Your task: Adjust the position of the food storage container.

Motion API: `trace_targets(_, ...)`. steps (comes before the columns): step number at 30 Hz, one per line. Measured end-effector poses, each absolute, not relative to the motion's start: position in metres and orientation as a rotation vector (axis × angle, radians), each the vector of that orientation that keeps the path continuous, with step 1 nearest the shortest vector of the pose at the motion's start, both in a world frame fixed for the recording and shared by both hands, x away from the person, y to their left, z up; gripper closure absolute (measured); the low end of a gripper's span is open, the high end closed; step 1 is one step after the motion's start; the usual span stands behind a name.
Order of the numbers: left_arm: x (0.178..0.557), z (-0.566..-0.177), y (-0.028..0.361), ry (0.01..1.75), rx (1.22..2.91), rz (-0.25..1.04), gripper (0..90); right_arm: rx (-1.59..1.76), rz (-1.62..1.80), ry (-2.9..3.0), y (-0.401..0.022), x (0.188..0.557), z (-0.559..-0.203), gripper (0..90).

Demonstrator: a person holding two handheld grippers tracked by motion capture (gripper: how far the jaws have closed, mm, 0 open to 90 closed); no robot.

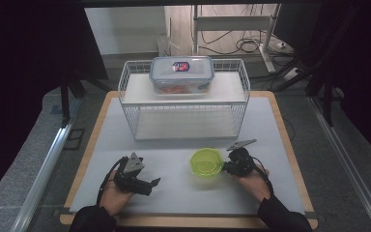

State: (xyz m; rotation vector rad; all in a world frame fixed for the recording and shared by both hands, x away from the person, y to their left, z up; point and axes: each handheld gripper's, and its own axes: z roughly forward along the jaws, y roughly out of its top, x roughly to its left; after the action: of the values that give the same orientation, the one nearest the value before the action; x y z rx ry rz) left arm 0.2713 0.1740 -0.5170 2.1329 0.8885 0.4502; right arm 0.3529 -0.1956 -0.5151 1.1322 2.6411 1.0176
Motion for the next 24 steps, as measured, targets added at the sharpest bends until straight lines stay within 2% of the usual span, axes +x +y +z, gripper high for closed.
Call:
trace_targets(13,0.270,-0.516,0.173,0.877,2.139,0.451,3.7,1.021,1.030,2.708,-0.150,0.353,-0.520,89.9)
trace_targets(18,0.270,-0.516,0.174,0.878,2.139,0.452,3.7,1.001,1.022,2.695,-0.152,0.352,-0.518,89.7)
trace_targets(24,0.265,-0.516,0.175,0.878,2.144,0.455,3.8,1.019,1.023,2.622,-0.174,0.353,-0.511,85.4)
